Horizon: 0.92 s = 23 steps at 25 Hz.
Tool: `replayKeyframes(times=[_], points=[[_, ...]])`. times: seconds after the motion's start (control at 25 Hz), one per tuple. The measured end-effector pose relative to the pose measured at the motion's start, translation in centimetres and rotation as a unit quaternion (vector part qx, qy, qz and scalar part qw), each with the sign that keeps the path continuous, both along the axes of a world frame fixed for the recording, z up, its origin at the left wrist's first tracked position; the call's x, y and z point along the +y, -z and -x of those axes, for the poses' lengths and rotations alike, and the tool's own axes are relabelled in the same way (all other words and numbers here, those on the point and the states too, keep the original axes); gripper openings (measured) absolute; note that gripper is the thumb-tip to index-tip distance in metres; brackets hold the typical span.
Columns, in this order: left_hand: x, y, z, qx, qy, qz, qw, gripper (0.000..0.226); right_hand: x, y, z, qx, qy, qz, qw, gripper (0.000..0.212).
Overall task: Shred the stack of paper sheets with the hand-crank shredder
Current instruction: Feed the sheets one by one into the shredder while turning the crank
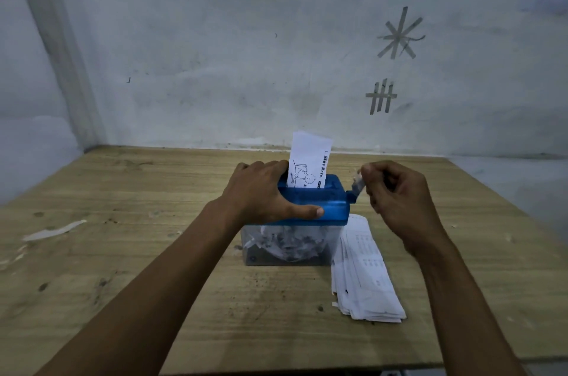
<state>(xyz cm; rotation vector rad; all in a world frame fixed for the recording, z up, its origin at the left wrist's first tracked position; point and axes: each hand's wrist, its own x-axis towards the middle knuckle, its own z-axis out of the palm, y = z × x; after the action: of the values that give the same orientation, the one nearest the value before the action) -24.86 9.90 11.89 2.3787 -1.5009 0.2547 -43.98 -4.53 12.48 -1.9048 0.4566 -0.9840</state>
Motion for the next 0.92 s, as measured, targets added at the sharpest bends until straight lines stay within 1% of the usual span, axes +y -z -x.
replayKeyframes(times=[0.16,0.24,0.28,0.4,0.48,0.6,0.68,0.76,0.84,0.92], points=[[0.1,0.0,-0.5,0.008,0.008,-0.001,1.0,0.109,-2.4,-0.8,-3.9,-0.005,-0.009,-0.066,0.998,0.039],[0.1,0.2,-0.6,0.001,0.009,0.001,1.0,0.108,-3.8,0.7,-6.0,0.029,0.007,-0.104,0.994,0.044],[0.1,0.3,-0.6,-0.003,0.008,0.003,1.0,0.106,-4.5,2.0,-6.8,0.052,0.016,-0.134,0.99,0.043],[-0.1,0.4,-0.4,-0.015,-0.003,0.006,1.0,0.1,-5.3,5.8,-7.6,0.1,0.006,-0.238,0.966,0.029],[-0.2,0.3,-0.2,-0.023,-0.018,0.013,1.0,0.097,-4.9,7.2,-7.0,0.121,0.002,-0.264,0.957,0.027],[-0.2,0.4,0.0,-0.021,-0.033,0.005,0.999,0.106,-2.9,7.5,-5.9,0.126,0.02,-0.246,0.961,0.031],[-0.2,0.3,0.2,-0.022,-0.033,-0.003,0.999,0.109,-1.5,7.7,-4.7,0.126,0.025,-0.223,0.966,0.033],[0.0,0.0,0.5,-0.027,-0.036,-0.011,0.999,0.102,0.0,7.9,-2.7,0.133,0.023,-0.212,0.968,0.037],[0.1,-0.3,0.9,-0.03,-0.04,-0.021,0.999,0.092,0.8,7.9,-0.4,0.147,-0.002,-0.186,0.972,0.038],[0.2,-0.4,0.8,-0.027,-0.034,-0.027,0.999,0.089,0.7,7.2,1.6,0.164,-0.045,-0.142,0.975,0.03]])
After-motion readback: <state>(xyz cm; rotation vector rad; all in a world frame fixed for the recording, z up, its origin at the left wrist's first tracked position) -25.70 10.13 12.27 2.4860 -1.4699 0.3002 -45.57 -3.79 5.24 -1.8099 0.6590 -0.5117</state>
